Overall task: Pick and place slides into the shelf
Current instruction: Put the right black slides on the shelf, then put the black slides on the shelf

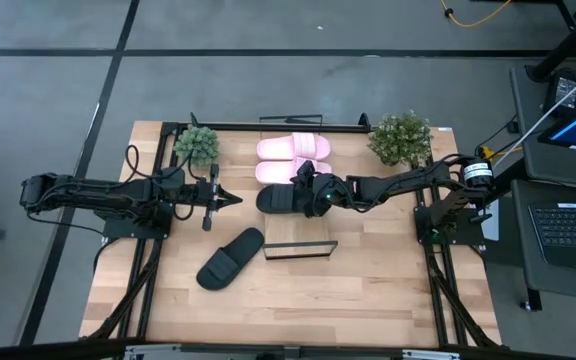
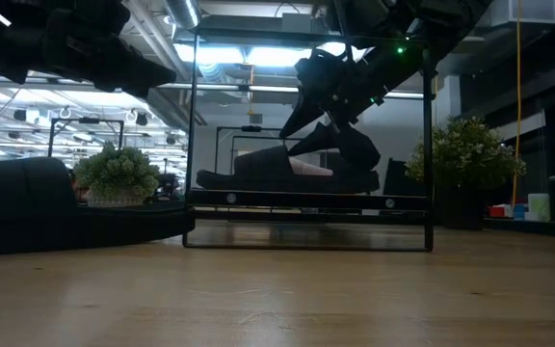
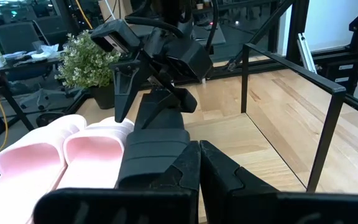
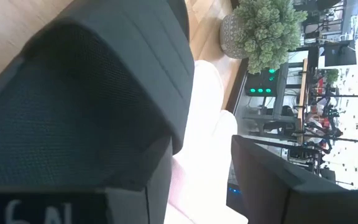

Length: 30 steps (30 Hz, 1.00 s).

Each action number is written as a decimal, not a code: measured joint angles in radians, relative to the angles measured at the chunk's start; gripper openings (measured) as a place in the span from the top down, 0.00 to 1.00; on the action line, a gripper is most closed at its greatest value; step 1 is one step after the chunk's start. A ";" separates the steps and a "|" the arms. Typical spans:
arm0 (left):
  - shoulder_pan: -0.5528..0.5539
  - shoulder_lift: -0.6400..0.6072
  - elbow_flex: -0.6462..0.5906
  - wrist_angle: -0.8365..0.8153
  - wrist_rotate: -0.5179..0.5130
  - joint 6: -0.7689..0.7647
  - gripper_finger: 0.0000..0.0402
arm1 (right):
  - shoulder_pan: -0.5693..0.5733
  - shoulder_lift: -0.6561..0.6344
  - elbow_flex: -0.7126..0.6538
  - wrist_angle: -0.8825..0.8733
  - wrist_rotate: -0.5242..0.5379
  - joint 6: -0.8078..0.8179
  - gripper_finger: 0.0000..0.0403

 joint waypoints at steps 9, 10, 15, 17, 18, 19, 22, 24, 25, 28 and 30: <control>0.000 0.000 0.000 0.000 0.000 0.000 1.00 | 0.000 0.000 0.001 -0.053 0.000 0.074 0.59; 0.000 0.000 0.000 0.000 0.000 0.000 1.00 | 0.000 0.000 0.001 -0.064 0.000 0.079 0.59; 0.000 0.000 0.000 0.000 0.000 0.000 1.00 | 0.000 0.000 0.001 -0.070 0.000 0.088 0.59; 0.000 0.000 0.000 0.000 0.000 0.000 1.00 | 0.000 0.000 0.001 -0.070 0.000 0.088 0.59; 0.000 0.000 0.000 0.000 0.000 0.000 1.00 | 0.000 0.000 0.001 -0.069 0.000 0.089 0.59; 0.000 0.000 0.000 0.000 0.000 0.000 1.00 | 0.000 0.000 0.001 -0.069 0.000 0.092 0.59; 0.000 0.000 0.000 0.000 0.000 0.000 1.00 | 0.000 0.000 0.001 -0.069 0.000 0.097 0.59; 0.000 0.000 0.000 0.000 0.000 0.000 1.00 | 0.000 0.000 0.001 -0.069 0.000 0.098 0.59; 0.000 0.000 0.000 0.000 0.000 0.000 1.00 | 0.000 0.000 0.001 -0.068 0.000 0.101 0.59; 0.000 0.000 0.000 0.000 0.000 0.000 1.00 | 0.000 0.000 0.001 -0.068 0.000 0.104 0.59; 0.000 0.000 0.000 0.000 0.000 0.000 1.00 | 0.000 0.000 0.001 -0.068 0.000 0.103 0.59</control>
